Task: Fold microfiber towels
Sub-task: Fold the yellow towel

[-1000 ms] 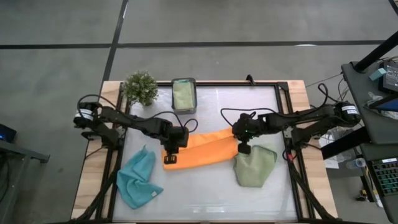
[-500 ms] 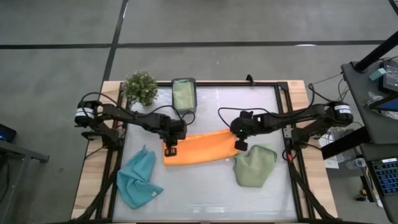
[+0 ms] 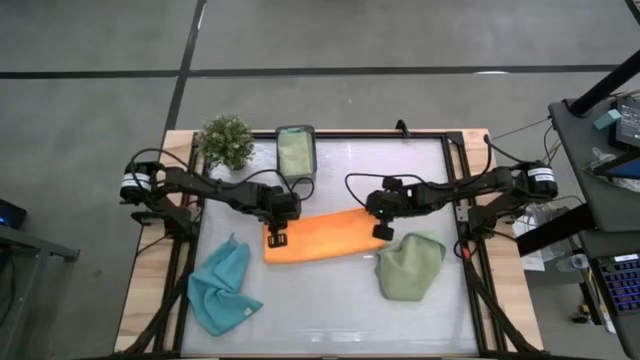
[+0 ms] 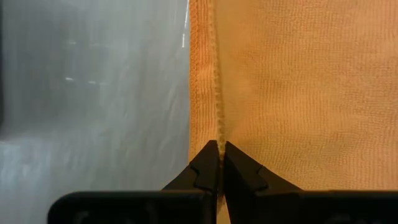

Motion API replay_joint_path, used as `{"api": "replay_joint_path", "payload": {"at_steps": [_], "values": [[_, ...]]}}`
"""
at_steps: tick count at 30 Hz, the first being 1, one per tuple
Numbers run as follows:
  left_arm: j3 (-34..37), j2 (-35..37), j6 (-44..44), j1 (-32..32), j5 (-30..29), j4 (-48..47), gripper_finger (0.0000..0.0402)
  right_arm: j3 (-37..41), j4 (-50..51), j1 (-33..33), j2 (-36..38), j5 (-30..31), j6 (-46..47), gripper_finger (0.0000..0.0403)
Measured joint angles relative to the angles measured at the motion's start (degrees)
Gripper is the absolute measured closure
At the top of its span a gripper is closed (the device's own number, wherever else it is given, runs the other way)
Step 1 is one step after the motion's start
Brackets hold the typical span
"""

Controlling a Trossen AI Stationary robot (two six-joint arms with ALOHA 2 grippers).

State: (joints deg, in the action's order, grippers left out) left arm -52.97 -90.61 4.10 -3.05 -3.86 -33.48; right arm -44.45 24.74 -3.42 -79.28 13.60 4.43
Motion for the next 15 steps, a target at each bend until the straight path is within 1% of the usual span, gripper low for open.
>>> {"api": "replay_joint_path", "payload": {"at_steps": [3,7,10,13,15], "values": [[0.02,0.00,0.00,0.00,-0.02,-0.01,0.0402,-0.50,0.11,0.00,0.30,-0.11,0.02,0.0384],[0.02,0.00,-0.02,0.00,-0.12,-0.03,0.0396,-1.54,0.79,0.00,0.91,-0.16,0.03,0.0355],[0.02,0.01,-0.04,0.00,-0.85,-0.02,0.0373,-3.24,3.63,0.00,1.11,-0.21,0.03,0.0327],[0.02,0.41,-0.17,0.00,-1.29,-0.04,0.0341,-5.80,7.55,0.00,1.18,-0.08,0.17,0.0301],[-0.24,0.74,-0.22,0.00,-2.59,-0.75,0.0319,-7.81,10.68,0.00,1.18,-0.08,0.94,0.0288]]}}
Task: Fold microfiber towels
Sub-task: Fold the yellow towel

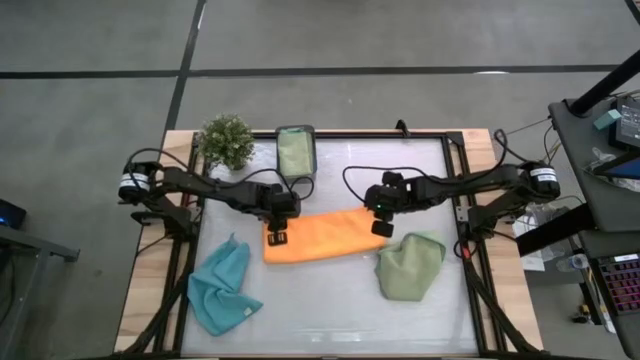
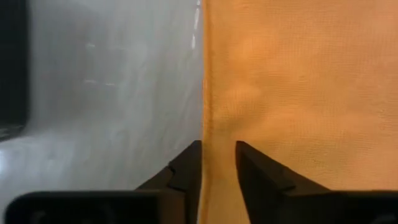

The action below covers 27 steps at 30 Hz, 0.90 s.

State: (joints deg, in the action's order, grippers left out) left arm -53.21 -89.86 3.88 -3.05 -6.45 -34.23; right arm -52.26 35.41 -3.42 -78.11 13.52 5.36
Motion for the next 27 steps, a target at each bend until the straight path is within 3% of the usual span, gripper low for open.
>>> {"api": "replay_joint_path", "payload": {"at_steps": [7,14,23,27], "values": [[-1.93,3.01,-1.42,0.04,-2.46,-2.81,0.0279,-3.27,1.84,0.75,0.15,-1.46,0.36,0.0273],[-0.80,7.23,-1.20,2.58,-1.53,0.77,0.0280,-0.14,-4.75,1.95,0.04,-3.41,0.62,0.0306],[6.04,7.65,4.40,7.62,-1.26,8.45,0.0326,7.59,-21.12,2.27,-0.35,-4.95,1.23,0.0380],[10.38,7.65,9.21,7.89,-1.48,13.27,0.0352,9.48,-25.90,2.29,-1.76,-4.98,1.14,0.0393]]}}
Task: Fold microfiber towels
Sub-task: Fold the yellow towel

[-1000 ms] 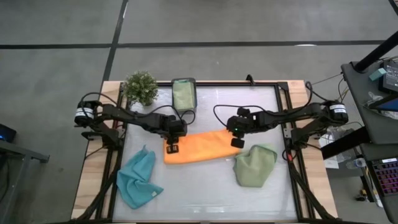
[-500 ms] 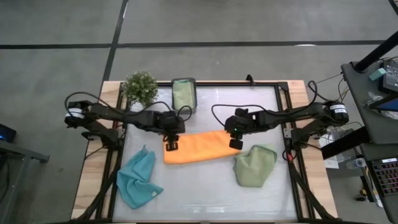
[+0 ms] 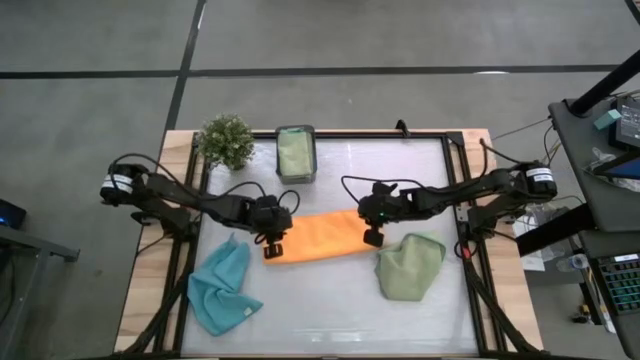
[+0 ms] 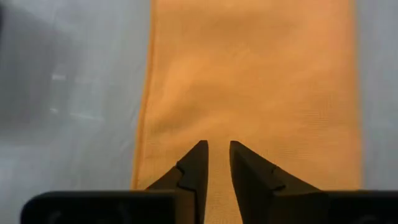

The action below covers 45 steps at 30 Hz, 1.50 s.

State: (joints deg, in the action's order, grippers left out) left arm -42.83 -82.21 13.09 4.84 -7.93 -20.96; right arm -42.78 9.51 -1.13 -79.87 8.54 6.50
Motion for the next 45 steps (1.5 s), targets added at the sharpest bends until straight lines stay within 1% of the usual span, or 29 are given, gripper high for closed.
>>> {"api": "replay_joint_path", "payload": {"at_steps": [3,8,14,19,23,27,33,41,45], "values": [[3.04,0.00,1.77,-0.02,-0.90,3.31,0.0366,1.14,-4.04,-0.02,-1.95,0.02,-0.46,0.0394],[6.03,-0.23,2.57,-0.08,-1.65,7.73,0.0381,1.49,-8.56,-0.24,-6.48,0.46,-1.92,0.0394],[7.63,-0.26,4.65,-0.09,-4.79,8.59,0.0382,0.22,-8.57,-2.08,-11.01,0.46,-1.64,0.0394],[7.87,-1.22,4.71,-0.23,-6.48,8.69,0.0382,-0.58,-9.39,-4.52,-12.99,0.44,-1.80,0.0394],[8.53,-2.64,6.11,-0.58,-10.29,9.13,0.0382,-1.12,-9.40,-6.11,-13.84,0.44,-4.48,0.0394],[9.26,-3.08,8.07,-1.25,-14.38,9.25,0.0382,-1.17,-10.59,-8.06,-13.69,0.46,-7.50,0.0394],[8.94,-2.84,7.60,-1.49,-16.70,8.08,0.0382,-0.99,-11.11,-11.28,-11.91,0.56,-9.10,0.0394],[8.70,-0.08,7.38,-1.49,-17.35,8.04,0.0382,-0.99,-9.02,-11.85,-6.25,0.43,-8.16,0.0394],[7.90,2.71,7.30,-1.37,-16.51,8.51,0.0382,-0.99,-9.22,-10.89,-3.42,-2.30,-6.99,0.0394]]}}
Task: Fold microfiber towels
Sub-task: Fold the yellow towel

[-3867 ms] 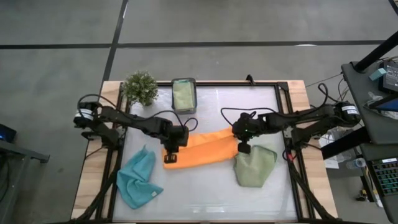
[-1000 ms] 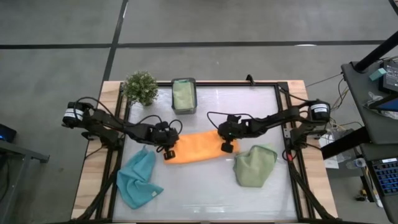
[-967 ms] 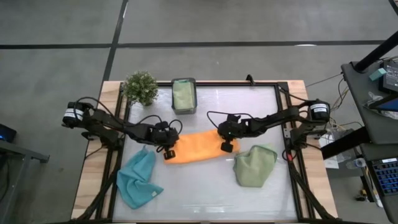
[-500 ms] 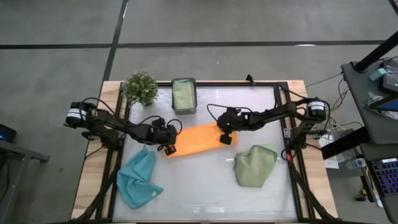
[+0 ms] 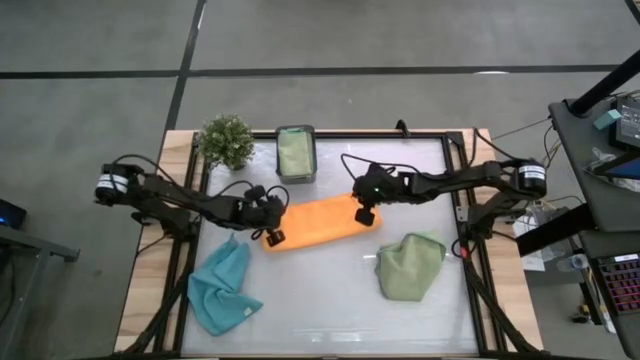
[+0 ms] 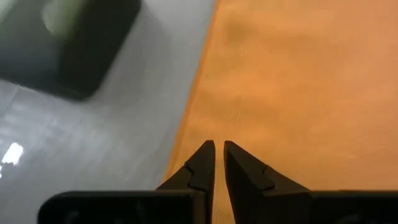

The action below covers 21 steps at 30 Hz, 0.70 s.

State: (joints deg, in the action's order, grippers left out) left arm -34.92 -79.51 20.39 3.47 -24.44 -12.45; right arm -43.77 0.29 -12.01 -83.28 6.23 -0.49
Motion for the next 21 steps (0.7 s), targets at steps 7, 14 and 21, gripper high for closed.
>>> {"api": "replay_joint_path", "payload": {"at_steps": [7,14,21], "values": [[-0.58,2.06,-0.05,1.22,0.36,7.60,0.0382,-0.02,-4.29,3.87,0.95,-0.64,2.01,0.0394],[-0.68,-2.29,-0.28,4.36,2.90,21.30,0.0382,-0.04,-11.02,8.68,-1.67,-0.67,1.53,0.0394],[-0.84,-8.25,-1.24,6.29,3.58,31.65,0.0382,-0.07,-21.23,12.58,-6.09,-0.67,1.46,0.0394]]}}
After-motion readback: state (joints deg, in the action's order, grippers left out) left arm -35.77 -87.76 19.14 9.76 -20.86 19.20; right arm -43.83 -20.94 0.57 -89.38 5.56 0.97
